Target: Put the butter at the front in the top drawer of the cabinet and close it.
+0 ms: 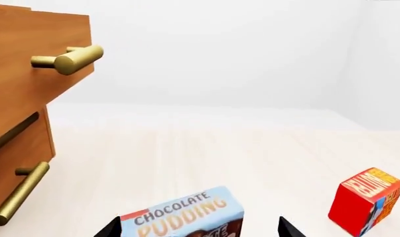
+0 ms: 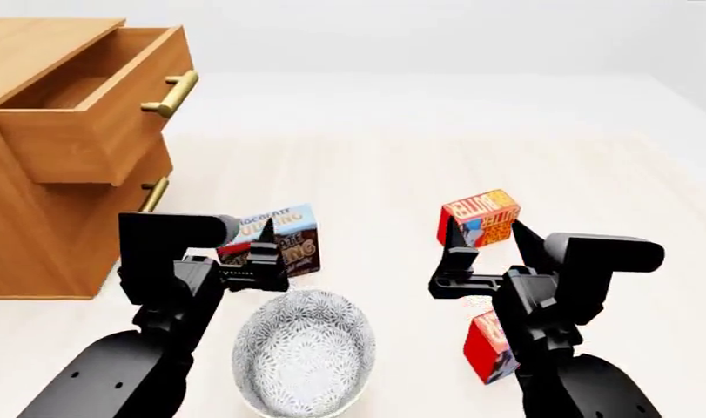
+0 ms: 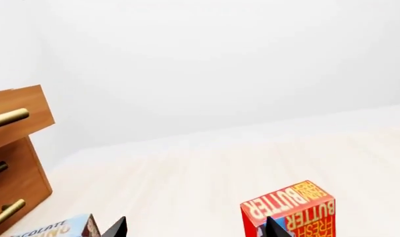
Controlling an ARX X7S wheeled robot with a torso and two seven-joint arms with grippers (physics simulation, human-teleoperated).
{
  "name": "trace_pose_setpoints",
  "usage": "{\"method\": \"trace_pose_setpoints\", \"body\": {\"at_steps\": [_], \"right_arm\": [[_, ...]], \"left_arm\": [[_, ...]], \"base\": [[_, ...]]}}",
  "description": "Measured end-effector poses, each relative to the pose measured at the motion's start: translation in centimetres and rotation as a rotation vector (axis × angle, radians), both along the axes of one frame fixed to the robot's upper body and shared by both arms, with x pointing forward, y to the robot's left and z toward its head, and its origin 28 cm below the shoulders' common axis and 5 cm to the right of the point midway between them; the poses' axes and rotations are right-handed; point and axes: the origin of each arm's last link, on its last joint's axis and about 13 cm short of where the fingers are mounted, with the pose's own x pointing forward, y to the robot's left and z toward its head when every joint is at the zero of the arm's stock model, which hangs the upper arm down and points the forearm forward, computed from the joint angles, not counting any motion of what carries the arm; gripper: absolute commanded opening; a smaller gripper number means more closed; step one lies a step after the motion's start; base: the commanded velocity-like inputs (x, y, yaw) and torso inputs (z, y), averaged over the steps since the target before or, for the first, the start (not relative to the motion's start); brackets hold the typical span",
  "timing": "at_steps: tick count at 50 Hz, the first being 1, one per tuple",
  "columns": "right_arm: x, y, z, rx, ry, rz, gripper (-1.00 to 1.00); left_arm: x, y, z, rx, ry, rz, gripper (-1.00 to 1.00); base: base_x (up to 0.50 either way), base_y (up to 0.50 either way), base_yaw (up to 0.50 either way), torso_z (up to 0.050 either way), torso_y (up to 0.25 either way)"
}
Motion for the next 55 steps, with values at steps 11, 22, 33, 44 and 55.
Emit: {"method": "trace_pose_setpoints", "body": {"at_steps": [11,22,33,44,55], "right_arm": [[0.01,-0.04,-0.11,0.012,0.000,0.002,1.00],[0.00,-0.06,-0.14,0.020,-0.001,0.003,1.00],[-0.01,-0.07,-0.22,0.023,0.001,0.002,1.00],[-0.05,-0.10,-0.24,0.026,0.003,0.000,1.00],[-0.17,-0.14,-0.18,0.030,0.001,-0.003,1.00]], "left_arm": [[0.12,-0.05,-0.05,0.003,-0.005,0.004,1.00],[0.15,-0.06,-0.04,0.005,-0.010,0.004,1.00],[0.11,-0.03,-0.11,0.010,-0.015,0.004,1.00],[0.07,-0.05,-0.16,0.014,-0.016,0.001,1.00],[-0.06,-0.15,-0.02,0.021,-0.021,-0.010,1.00]], "base": [[0.30,0.00,0.00,0.000,0.000],[0.28,0.00,0.00,0.000,0.001],[0.27,0.00,0.00,0.000,0.000],[0.20,0.00,0.00,0.000,0.000],[0.00,0.00,0.00,0.000,0.000]]}}
